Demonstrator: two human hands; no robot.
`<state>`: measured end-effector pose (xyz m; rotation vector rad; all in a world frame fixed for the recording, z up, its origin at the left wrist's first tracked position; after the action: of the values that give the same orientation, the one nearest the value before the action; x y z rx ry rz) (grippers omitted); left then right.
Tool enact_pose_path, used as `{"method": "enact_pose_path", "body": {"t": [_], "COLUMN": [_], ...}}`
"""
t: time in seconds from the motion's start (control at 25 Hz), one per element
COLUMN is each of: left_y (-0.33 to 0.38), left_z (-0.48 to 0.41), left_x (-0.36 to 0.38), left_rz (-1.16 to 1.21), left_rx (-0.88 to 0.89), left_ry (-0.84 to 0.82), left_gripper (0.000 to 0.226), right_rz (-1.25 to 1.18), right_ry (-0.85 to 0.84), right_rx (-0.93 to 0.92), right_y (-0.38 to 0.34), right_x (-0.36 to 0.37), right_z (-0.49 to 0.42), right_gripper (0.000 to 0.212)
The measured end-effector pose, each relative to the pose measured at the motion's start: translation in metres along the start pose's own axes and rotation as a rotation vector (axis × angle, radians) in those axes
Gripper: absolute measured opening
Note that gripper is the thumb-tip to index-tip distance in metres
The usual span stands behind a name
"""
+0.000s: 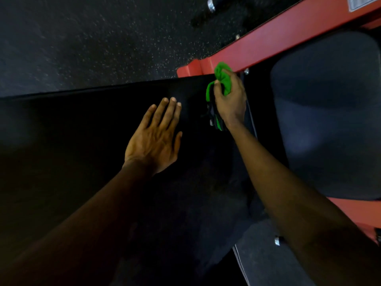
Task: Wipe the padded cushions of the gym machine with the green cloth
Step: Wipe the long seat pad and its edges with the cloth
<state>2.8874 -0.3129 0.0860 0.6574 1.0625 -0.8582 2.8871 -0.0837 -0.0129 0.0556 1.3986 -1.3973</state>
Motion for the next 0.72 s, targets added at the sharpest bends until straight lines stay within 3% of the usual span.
{"method": "enact_pose_path", "body": {"t": [0.16,0.24,0.44,0.6,0.72], "left_y": [0.001,0.000,0.000,0.001,0.001], "left_z": [-0.001,-0.001,-0.001,-0.001,-0.002], "left_x": [0.001,0.001,0.004,0.006,0.006], "left_rz": [0.009,0.007,-0.011,-0.036,-0.045], "left_rx": [0.007,0.005,0.003,0.010,0.014], "left_ry": [-0.002,0.007,0.020,0.018,0.005], "left_gripper": [0.069,0.069,0.069,0.068,0.067], "right_rz": [0.003,-0.033,-0.056,0.018,-0.011], "right_ry": [0.114,0.131,0.035,0.014,0.033], "right_rx": [0.326,0.393,0.192,-0.011,0.101], "right_y": [0.048,0.061,0.045,0.018,0.029], "right_x": [-0.018,-0.024,-0.022,-0.006,-0.016], "right_z": [0.005,0.049,0.130,0.058,0.009], "right_gripper": [0.061,0.064,0.050,0.052,0.052]}}
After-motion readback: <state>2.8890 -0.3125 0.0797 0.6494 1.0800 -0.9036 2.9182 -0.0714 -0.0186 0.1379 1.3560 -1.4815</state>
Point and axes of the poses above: each hand's wrist, its own z-axis away from the middle knuckle, its own x-axis out of the palm, y = z × x, the point moved 5 cm from there along -z, towards the middle knuckle, and after that the axes turned 14 degrees about x, right-handed, at the moved point
